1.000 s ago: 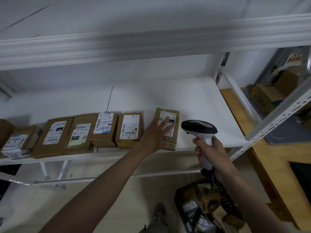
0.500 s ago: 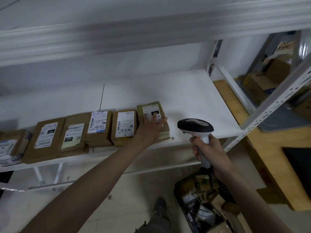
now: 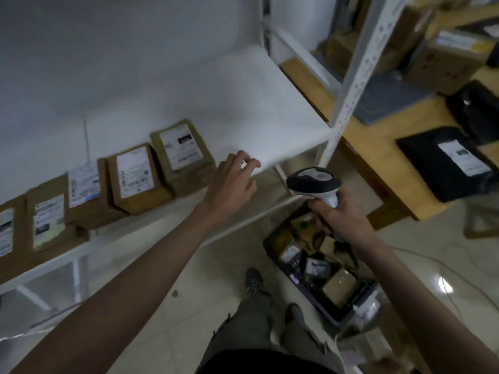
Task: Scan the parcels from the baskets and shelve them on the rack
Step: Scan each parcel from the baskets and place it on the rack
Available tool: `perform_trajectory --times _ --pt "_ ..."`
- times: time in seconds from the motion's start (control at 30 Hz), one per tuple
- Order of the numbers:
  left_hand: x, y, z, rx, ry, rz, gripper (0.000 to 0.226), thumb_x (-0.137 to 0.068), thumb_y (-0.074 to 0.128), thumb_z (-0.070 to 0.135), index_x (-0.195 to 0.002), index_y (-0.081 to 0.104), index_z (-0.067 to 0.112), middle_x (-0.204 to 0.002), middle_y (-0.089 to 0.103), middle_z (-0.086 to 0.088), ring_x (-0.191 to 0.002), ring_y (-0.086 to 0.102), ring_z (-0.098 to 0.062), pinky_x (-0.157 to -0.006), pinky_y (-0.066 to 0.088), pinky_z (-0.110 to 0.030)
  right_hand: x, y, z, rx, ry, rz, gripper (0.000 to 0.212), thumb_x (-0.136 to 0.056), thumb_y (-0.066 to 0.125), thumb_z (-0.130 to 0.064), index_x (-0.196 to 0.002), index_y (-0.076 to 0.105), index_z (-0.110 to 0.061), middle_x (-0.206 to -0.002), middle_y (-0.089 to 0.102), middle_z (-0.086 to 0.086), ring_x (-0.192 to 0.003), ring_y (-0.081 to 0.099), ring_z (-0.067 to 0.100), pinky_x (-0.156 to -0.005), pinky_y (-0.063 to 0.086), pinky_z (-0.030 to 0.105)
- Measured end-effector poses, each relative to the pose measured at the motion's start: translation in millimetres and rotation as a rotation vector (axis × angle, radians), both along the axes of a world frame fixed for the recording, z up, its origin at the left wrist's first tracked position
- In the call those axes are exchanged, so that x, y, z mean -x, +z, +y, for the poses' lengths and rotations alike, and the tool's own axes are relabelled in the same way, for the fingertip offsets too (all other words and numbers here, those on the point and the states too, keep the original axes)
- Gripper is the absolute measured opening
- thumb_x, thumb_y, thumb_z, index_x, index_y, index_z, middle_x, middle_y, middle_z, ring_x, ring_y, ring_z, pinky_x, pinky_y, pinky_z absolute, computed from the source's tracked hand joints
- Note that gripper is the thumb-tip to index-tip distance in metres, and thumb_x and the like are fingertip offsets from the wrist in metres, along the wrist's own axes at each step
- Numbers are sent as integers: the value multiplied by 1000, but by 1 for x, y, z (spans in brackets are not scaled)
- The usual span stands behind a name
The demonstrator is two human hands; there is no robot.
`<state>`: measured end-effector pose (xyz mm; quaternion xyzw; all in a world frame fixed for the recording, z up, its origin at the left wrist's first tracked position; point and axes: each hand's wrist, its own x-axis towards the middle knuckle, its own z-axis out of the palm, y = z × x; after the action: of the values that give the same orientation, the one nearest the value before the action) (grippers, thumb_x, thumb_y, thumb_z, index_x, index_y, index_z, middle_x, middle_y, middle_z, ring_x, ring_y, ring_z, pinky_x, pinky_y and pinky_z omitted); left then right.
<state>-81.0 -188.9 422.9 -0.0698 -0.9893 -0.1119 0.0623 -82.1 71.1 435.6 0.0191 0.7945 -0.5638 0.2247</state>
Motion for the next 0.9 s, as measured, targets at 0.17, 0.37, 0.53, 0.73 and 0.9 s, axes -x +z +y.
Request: perform_trajectory --times 0.17,0.37,0.53,0.73,0.9 --pt "-27 -65 60 -92 -34 -241 30 -90 67 18 -120 64 12 -119 55 -11 -109 54 -31 -89 45 -44 -32 -62 70 -193 -97 -29 36 -92 71 -32 -123 58 -20 -94 70 4 -80 68 23 -68 55 41" --pt "-60 -173 109 -127 -28 -608 28 -92 68 20 -118 64 15 -126 54 -8 -116 53 -27 -95 43 -35 -96 -146 139 -234 -289 -137 23 -90 71 -24 -109 59 -19 -69 66 -4 -49 61 3 -47 46 23" --pt "-64 -272 135 -171 -25 -730 25 -93 67 24 -116 64 16 -123 55 -6 -108 56 -26 -90 48 -42 -134 -236 165 -242 -401 -279 19 -93 68 -24 -107 58 -16 -73 66 1 -47 59 2 -46 44 21" --pt "-42 -393 152 -362 132 -863 16 -92 69 25 -106 66 17 -102 55 4 -88 54 -10 -65 36 -20 -131 -344 143 -154 -506 -328 16 -94 67 -21 -102 59 -10 -71 66 10 -51 58 14 -49 47 31" --pt "-12 -476 158 -617 393 -986 15 -95 65 34 -106 65 24 -107 64 7 -95 61 -10 -69 47 -22 -107 -418 120 -45 -528 -317 16 -95 67 -17 -107 57 -12 -65 62 4 -46 55 5 -45 44 21"
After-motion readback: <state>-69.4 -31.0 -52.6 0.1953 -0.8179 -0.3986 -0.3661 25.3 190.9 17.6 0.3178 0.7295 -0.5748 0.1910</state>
